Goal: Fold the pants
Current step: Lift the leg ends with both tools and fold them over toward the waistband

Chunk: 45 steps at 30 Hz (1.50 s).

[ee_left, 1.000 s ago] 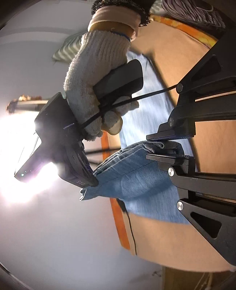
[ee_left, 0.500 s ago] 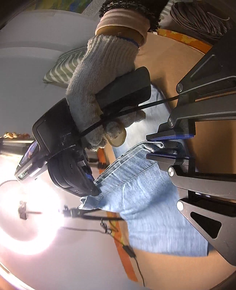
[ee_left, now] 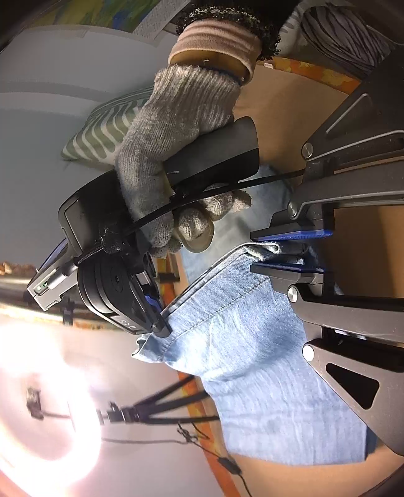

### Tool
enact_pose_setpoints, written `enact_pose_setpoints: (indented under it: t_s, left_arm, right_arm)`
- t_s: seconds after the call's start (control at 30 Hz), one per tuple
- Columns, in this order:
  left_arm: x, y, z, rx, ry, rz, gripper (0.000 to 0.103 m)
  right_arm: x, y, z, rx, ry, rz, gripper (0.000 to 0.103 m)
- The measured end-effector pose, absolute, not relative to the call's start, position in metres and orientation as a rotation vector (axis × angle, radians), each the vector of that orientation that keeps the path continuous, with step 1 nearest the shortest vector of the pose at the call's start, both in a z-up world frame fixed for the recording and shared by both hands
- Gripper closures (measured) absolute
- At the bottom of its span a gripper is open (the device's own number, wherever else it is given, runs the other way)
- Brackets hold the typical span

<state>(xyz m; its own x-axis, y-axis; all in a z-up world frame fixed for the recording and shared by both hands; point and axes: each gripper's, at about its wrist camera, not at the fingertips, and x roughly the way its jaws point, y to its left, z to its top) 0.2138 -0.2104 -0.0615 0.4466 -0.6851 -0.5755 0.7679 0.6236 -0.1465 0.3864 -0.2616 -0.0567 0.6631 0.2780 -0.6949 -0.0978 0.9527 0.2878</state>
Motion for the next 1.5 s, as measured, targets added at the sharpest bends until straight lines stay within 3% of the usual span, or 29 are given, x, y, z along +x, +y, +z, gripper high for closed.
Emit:
enact_pose_setpoints:
  t_s: [0.97, 1.5]
  left_arm:
    - [0.198, -0.373, -0.054, 0.201, 0.605, -1.180, 0.092]
    - [0.214, -0.437, -0.082, 0.218, 0.677, -1.242, 0.092]
  right_arm:
    - [0.330, -0.452, -0.055, 0.289, 0.780, 0.051, 0.100]
    - [0.329, -0.530, -0.098, 0.359, 0.825, -0.009, 0.100]
